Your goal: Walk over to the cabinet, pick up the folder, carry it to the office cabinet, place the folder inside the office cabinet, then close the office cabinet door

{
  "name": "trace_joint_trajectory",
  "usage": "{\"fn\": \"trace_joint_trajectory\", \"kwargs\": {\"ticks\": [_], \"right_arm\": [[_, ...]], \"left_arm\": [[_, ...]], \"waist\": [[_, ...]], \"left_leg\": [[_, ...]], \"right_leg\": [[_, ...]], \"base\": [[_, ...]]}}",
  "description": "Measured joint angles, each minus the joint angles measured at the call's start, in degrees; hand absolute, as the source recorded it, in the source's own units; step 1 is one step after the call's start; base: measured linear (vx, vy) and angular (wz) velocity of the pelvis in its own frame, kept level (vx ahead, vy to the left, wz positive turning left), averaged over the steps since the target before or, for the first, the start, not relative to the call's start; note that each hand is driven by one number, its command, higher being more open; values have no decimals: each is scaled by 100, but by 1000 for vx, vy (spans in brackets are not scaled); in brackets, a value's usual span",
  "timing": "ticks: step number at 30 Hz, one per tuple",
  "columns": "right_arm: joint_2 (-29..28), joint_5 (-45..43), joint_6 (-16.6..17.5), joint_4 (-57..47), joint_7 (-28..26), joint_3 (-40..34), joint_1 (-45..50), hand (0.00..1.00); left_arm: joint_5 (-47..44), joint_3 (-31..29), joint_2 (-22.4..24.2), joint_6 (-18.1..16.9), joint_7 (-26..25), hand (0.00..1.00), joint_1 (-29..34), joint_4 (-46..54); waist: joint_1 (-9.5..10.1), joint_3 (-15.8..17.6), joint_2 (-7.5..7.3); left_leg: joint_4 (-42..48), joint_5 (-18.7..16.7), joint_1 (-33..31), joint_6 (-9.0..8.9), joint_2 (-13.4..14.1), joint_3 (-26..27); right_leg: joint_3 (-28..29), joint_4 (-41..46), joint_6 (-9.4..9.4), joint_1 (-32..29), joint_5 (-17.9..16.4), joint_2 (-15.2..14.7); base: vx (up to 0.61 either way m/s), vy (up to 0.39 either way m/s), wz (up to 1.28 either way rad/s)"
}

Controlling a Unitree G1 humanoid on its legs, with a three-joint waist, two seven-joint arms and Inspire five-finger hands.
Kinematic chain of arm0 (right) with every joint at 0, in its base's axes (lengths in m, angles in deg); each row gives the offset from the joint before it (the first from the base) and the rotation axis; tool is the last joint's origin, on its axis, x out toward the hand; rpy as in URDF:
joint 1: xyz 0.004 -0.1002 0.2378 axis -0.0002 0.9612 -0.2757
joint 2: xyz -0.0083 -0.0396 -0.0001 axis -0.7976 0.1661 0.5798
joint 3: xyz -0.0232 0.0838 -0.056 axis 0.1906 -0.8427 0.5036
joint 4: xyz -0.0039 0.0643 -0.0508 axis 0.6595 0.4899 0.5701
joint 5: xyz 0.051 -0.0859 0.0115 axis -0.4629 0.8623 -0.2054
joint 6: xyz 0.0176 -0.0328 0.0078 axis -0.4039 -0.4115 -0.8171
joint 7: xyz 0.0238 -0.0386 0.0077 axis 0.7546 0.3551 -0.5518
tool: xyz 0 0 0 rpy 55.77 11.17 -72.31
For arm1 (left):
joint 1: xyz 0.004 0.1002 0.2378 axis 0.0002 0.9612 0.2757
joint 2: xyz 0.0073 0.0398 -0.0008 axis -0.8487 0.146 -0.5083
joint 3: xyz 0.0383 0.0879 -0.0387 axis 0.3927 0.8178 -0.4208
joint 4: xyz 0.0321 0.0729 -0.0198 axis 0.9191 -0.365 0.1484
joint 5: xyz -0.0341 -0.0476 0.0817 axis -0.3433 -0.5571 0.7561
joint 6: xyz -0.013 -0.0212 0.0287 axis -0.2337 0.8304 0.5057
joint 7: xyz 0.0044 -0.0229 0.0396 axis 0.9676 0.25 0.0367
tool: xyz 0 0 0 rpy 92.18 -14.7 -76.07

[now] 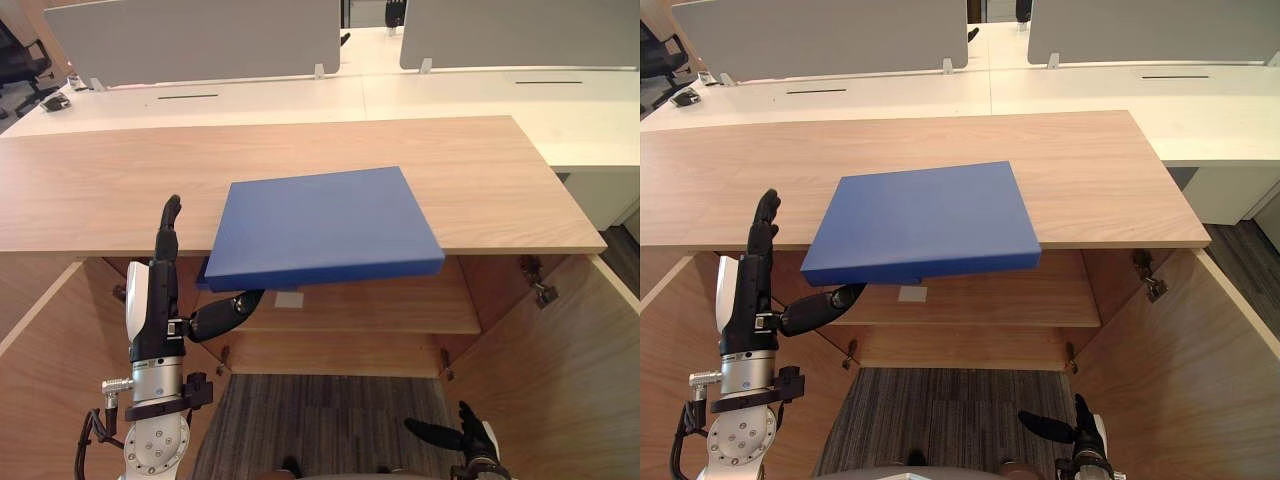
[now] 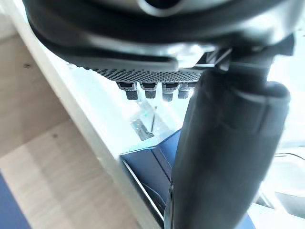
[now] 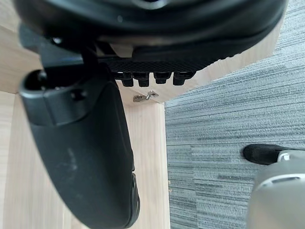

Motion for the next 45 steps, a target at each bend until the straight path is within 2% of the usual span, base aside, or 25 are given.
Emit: {"fn": "trace_joint_trajectory", "kwargs": {"ticks": [5,10,15,18,19,26,30,33,36,39,43,45], "right_arm": [[4,-1,4,90,18,22,1,100],[7,1,4,91,22,221,-4,100],[18,47,5,91,12,342,6,100],[23,50,17,90,5,390,4,100],[24,50,17,90,4,390,10,100],[33,48,21,89,-26,390,14,100],[32,43,21,85,-103,392,-10,100],[30,37,21,71,-123,392,-37,100],[29,-5,21,21,-122,386,-33,100],[1,-26,18,-411,-113,376,79,100],[-227,-267,40,-1763,-47,329,285,100],[-425,-505,108,-2787,-45,343,419,100]], "left_arm": [[-4,138,-41,0,9,100,67,0],[71,640,-618,2,99,100,-9,-1],[856,1264,-1121,1,329,100,-347,-65],[1463,1517,-1315,2,325,100,-602,-150],[1665,1551,-1383,-5,321,0,-678,-204],[2691,1622,-1524,122,-9,0,-1259,-562],[2857,1486,-1497,152,-226,0,-1609,-505],[2899,1394,-1478,200,-215,0,-1627,-497],[2860,1381,-1233,269,-209,0,-1546,-495],[2822,1303,-1052,309,-157,0,-1494,-336],[2367,1290,-686,265,39,0,-1244,203],[1690,1383,-468,178,135,0,-1167,534]], "waist": [[9,-17,-20],[0,-29,-24],[-40,-185,-24],[-135,-220,-33],[-158,-223,-32],[-229,-236,-49],[-247,-225,-79],[-310,-221,-86],[-298,-224,-82],[-317,-215,-92],[-321,-202,-109],[-312,-173,-154]], "left_leg": [[-6,-3,-1,-3,-1,0],[-12,-1,27,-2,-2,8],[-80,-1,125,-2,0,138],[-155,10,201,1,-8,184],[-245,49,256,-1,-17,190],[-563,173,443,4,-69,241],[-564,162,482,19,-95,293],[-566,160,481,23,-104,310],[-566,140,481,19,-92,461],[-564,124,477,28,-97,534],[-562,113,428,45,-99,588],[-561,101,419,54,-98,596]], "right_leg": [[4,-9,0,0,0,2],[23,-8,-1,20,0,2],[141,-8,-1,27,1,8],[183,-5,-3,30,4,7],[187,-6,-3,32,4,7],[238,-55,20,32,19,-5],[317,-246,36,120,126,-14],[346,-305,46,127,169,-19],[491,-374,69,89,235,-6],[567,-397,80,61,265,-4],[628,-406,86,-13,286,1],[636,-411,87,-25,287,3]], "base": [[0,0,0],[-3,-1,-1],[-9,0,-12],[-6,-1,-9],[-4,-1,-6],[4,1,-5],[5,12,-8],[-16,7,-8],[-23,8,-24],[-11,1,-14],[6,-4,-7],[0,0,0]]}}
